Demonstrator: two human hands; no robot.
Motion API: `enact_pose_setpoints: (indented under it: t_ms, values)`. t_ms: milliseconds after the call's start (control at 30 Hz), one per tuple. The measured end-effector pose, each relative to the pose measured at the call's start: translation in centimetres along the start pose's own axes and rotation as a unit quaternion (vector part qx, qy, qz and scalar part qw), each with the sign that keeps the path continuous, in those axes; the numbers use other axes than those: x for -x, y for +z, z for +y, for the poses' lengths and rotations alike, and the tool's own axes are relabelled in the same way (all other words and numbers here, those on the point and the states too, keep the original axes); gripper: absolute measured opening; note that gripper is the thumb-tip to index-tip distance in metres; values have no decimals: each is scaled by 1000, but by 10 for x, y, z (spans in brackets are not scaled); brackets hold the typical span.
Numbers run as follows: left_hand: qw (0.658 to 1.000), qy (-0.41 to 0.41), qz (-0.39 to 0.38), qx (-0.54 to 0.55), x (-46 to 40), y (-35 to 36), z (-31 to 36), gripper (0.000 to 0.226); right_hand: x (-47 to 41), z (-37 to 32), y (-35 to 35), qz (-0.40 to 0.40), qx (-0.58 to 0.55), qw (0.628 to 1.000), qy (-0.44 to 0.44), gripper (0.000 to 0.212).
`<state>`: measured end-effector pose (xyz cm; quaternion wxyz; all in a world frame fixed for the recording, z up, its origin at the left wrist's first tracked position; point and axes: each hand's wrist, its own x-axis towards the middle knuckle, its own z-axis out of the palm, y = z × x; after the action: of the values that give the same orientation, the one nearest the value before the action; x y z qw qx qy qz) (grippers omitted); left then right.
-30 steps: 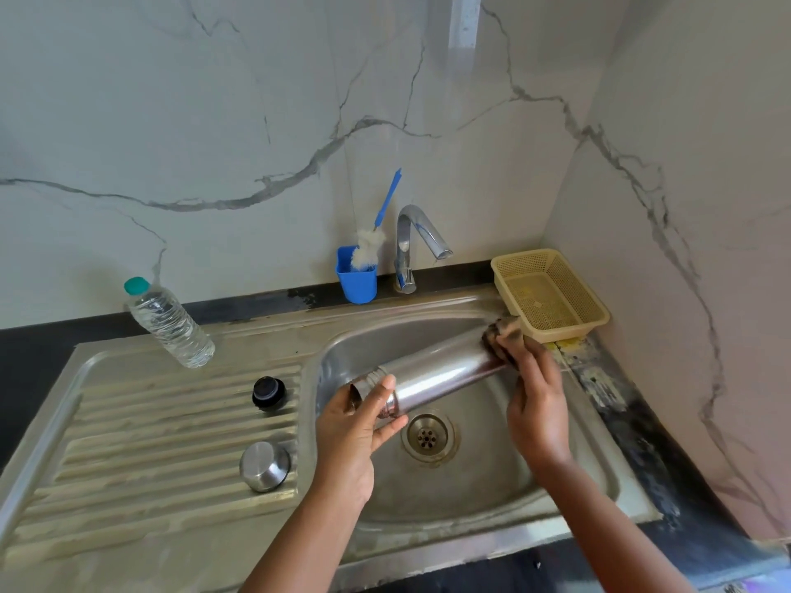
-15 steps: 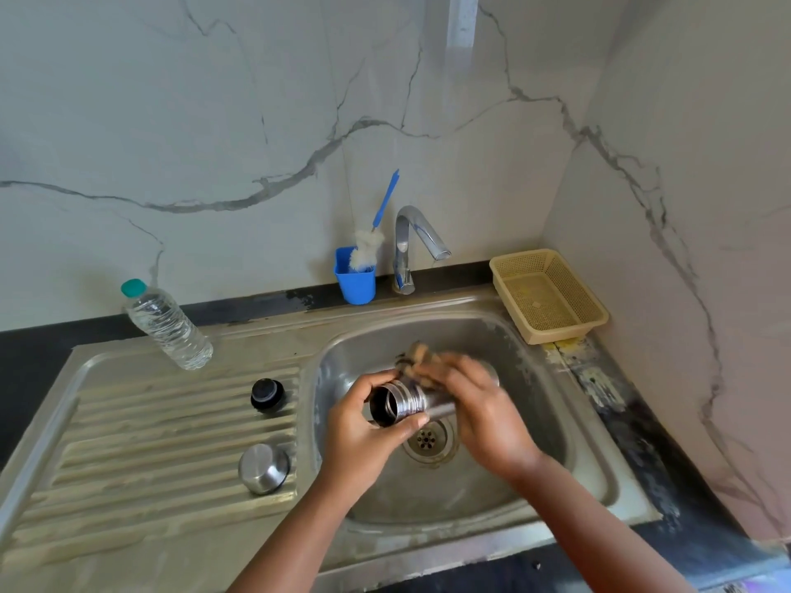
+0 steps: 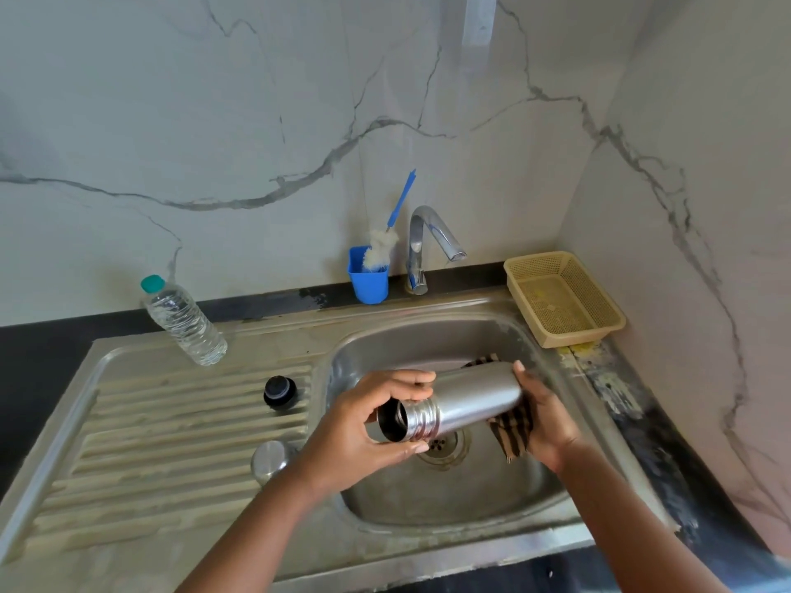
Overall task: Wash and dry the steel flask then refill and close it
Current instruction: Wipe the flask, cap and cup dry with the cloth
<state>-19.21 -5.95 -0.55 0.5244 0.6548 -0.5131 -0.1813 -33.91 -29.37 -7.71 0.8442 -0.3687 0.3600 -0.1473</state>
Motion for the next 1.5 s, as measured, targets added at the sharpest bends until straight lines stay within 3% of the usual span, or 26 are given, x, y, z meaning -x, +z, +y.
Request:
enact_pose_setpoints:
  t_ms: [67,100,167,200,300,400,467,533,600,700,767,867,933,1033,1067,1133,1200,1267,1400,1500]
  values:
    - [1000,-5,-29,3,-1,-9,-1,62,2,2,4,-1,-21,1000,-21,46]
    - [999,-25,-30,6,-1,-12,-5,77,3,1,5,-2,-31,999,-35,53]
    - [992,-123,10,35,1,-12,-8,106,1,-1,6,-2,-46,996,-73,58]
    - [982,-178,30,61,4,-9,-9,109,1,-2,7,0,-46,994,-98,51]
    - [928,-282,59,235,13,11,-4,81,2,-9,12,13,-52,988,-148,38]
    - [832,-331,154,419,16,32,-8,88,0,-14,13,-6,-55,983,-175,44]
    - [791,-332,227,461,14,39,-11,79,1,-16,15,-25,-35,978,-202,46]
    - [791,-324,276,440,9,43,-13,58,3,-17,16,-10,6,974,-224,53]
    - [807,-306,303,405,6,42,-12,58,3,-15,19,54,118,957,-260,48]
    - [826,-280,322,368,5,35,-15,66,8,-6,38,85,301,883,-352,56]
    - [855,-262,315,320,5,33,-20,67,22,2,61,22,372,827,-421,64]
    - [891,-234,274,278,4,33,-21,64,49,18,95,-87,470,736,-479,54]
    - [891,-255,254,277,3,34,-21,54,62,28,110,-143,510,691,-492,50]
    - [874,-255,282,302,9,30,-26,25,65,37,111,-213,566,585,-541,45]
    - [879,-250,281,294,10,31,-27,29,62,37,106,-221,572,562,-554,46]
    - [883,-238,284,288,10,32,-25,46,52,34,92,-207,558,572,-564,45]
    - [896,-216,277,271,12,33,-24,60,41,30,78,-158,536,613,-558,42]
    - [884,-227,287,290,13,31,-26,71,27,25,60,-83,521,653,-543,44]
    - [853,-250,305,342,15,24,-28,73,3,11,26,71,503,704,-497,56]
    - [843,-260,303,359,13,24,-24,74,3,16,28,123,503,713,-473,60]
